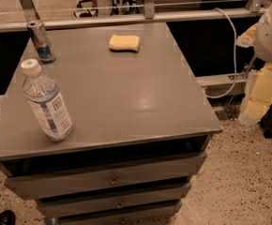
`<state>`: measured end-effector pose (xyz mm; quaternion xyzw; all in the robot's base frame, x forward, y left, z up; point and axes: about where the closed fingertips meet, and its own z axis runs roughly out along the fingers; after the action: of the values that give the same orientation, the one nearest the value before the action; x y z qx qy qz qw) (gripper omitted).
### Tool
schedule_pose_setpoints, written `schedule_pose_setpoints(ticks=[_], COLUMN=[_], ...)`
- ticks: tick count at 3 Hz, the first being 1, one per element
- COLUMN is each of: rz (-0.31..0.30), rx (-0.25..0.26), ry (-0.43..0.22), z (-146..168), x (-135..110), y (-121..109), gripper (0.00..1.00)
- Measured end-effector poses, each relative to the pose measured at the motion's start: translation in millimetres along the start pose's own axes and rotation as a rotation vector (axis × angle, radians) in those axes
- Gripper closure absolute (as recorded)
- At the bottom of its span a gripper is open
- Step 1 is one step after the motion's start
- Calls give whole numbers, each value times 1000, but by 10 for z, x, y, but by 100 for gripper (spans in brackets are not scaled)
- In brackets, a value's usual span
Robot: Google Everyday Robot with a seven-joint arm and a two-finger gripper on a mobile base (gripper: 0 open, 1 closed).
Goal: Move blue plastic bottle near redbull can
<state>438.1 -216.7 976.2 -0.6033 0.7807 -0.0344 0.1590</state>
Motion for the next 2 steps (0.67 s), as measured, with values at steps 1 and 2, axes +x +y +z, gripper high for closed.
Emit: schedule_pose_setpoints(ticks=[1, 2], rz=[0, -5], rx=[0, -4], ry=[0, -84], z=[0, 71], x=[0, -209], y=[0, -51], gripper=[0, 0])
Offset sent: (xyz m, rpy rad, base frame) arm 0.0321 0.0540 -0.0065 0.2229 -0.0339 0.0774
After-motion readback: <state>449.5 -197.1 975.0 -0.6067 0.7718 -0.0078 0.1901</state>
